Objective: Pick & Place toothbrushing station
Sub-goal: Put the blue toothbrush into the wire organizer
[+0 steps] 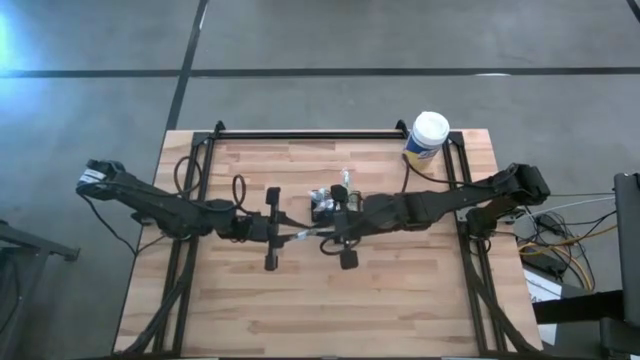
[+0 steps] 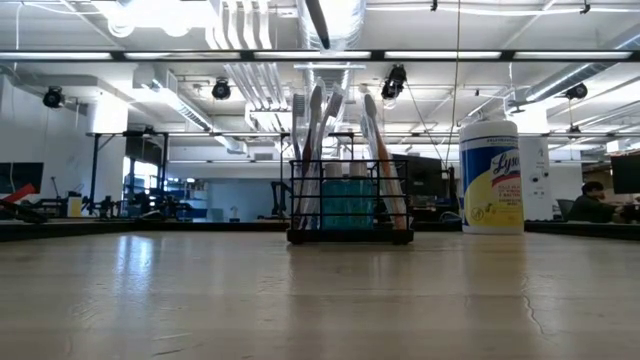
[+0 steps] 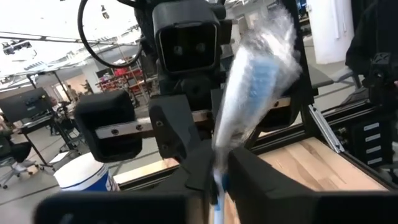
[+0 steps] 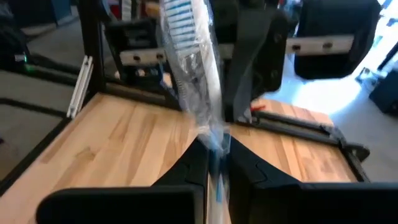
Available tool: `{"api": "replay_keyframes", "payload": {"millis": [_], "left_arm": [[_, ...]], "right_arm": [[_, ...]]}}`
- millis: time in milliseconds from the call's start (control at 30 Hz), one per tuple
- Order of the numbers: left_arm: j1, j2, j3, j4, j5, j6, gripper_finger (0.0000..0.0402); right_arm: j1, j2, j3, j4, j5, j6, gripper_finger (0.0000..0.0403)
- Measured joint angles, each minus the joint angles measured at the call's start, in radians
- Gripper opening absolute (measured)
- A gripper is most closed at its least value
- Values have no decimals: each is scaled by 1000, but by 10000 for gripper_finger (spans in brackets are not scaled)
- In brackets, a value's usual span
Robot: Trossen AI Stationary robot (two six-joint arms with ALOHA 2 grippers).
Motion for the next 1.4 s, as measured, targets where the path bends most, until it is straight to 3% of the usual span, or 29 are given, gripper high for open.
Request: {"api": "replay_keyframes", "payload": {"millis": [300,500,667,933,1200,1400], "left_arm": [[-1,-75,-2,-83,53,-78,148],[-2,-206,-8,-336,42,-169,174],[-2,-348,-111,-440,5,-271,140],[-2,-600,-347,-443,-66,-331,10],[0,-793,-607,-250,-66,-361,4],[0,-842,-741,-152,-107,-375,7]], "right_arm": [[0,-68,-126,185,-36,-10,15],[0,-208,-328,311,-15,17,15],[1,-348,-523,432,52,23,15],[-3,-497,-768,652,113,43,15],[-50,-493,-906,846,114,50,15],[-111,-443,-944,930,136,67,20]]}}
